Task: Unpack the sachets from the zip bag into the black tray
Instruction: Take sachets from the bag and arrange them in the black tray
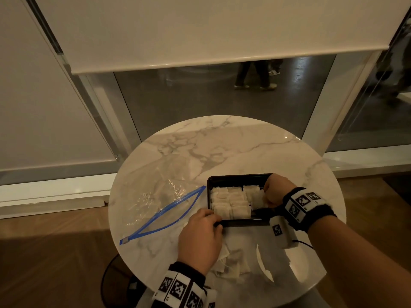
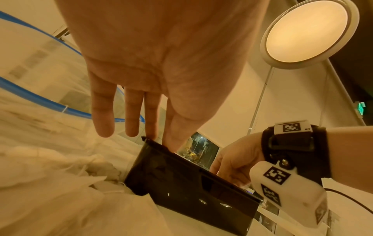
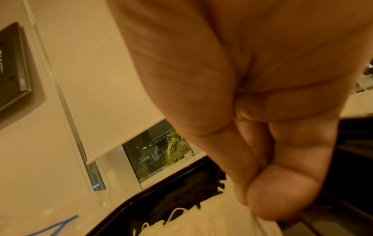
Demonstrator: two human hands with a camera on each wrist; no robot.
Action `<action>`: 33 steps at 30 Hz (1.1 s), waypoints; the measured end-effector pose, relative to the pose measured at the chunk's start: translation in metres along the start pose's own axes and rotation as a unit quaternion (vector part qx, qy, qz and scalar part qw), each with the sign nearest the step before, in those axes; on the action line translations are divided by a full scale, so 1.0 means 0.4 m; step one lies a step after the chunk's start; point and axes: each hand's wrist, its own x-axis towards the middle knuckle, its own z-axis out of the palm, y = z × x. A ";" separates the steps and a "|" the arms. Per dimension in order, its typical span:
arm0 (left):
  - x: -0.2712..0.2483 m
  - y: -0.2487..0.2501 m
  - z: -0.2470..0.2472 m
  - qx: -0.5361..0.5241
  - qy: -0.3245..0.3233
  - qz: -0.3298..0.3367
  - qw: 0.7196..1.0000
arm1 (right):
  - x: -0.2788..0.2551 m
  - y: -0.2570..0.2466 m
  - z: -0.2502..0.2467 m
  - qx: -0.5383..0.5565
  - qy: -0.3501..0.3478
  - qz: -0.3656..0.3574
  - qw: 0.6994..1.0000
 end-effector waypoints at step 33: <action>0.008 -0.008 0.009 -0.062 -0.010 0.003 0.998 | 0.040 -0.018 -0.011 0.064 -0.027 -0.017 0.997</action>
